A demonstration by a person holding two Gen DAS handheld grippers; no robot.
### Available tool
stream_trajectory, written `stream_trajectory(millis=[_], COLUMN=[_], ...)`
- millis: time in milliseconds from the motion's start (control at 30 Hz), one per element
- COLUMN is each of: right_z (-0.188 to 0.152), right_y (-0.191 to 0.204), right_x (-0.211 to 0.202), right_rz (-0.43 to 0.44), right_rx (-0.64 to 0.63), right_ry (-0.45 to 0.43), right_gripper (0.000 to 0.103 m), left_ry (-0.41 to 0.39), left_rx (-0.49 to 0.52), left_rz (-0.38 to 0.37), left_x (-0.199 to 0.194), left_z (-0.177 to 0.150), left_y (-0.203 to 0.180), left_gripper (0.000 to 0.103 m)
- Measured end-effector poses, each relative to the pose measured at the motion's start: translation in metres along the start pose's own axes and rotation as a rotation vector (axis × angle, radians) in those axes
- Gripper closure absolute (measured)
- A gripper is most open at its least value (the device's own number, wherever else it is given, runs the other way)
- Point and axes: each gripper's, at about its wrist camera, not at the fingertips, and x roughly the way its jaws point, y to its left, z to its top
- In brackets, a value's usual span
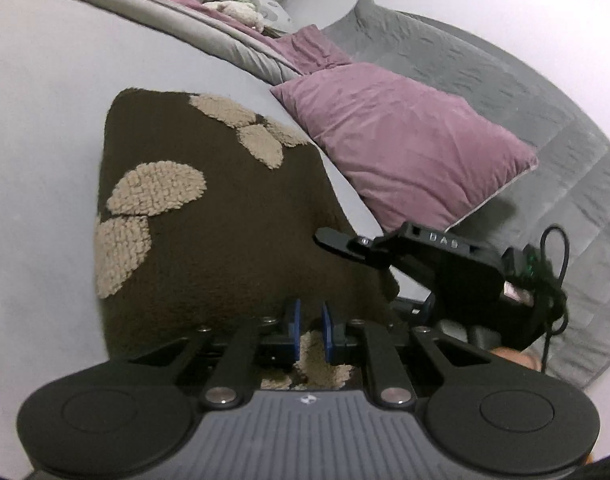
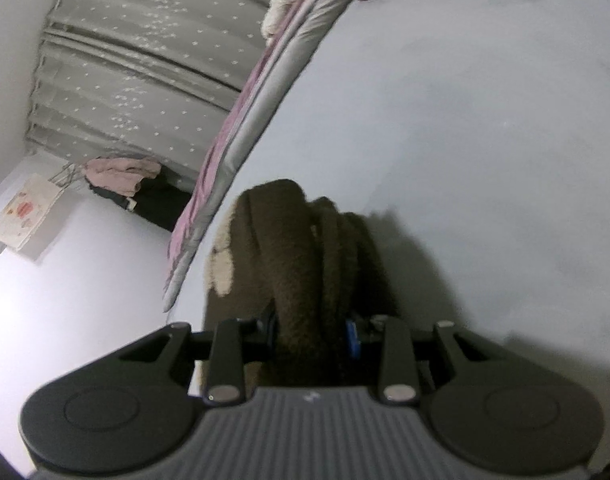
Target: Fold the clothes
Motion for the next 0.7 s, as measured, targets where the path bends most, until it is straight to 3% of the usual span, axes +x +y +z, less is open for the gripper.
stream_trajectory(millis=[133,200,333,433,567,700], right_z=[-0.002,-0.002,-0.004,-0.012,-0.024,-0.028], right_y=[0.014,0.031,0.064,0.085,0.108,0.107], right_x=[-0.003,-0.010,-0.036,-0.058,-0.071,-0.080], right_rz=[-0.038,-0.071,-0.110,-0.102,-0.106,-0.079], right_rx=[-0.042,-0.106,-0.225,-0.290,-0.372,-0.341], right_ry=[-0.013,-0.030,-0.082,-0.109,-0.073,-0.010], right_gripper=[0.058,0.045,0.045,0.046,0.046,0.046], left_ry=[-0.003,-0.016,-0.047,-0.060,-0.048,-0.030], left_rx=[-0.019,-0.037,-0.032,0.019,0.056,0.075], left_rz=[-0.009,-0.033,-0.055,-0.028,0.004,0.022], left_x=[-0.007,-0.016,-0.031,-0.042,-0.046,-0.043], left_z=[0.006,0.009,0.017,0.021,0.023,0.019], left_y=[-0.002,-0.002,-0.009,-0.013,-0.011,-0.008], left_gripper=[0.089,0.089,0.089,0.089,0.089,0.089])
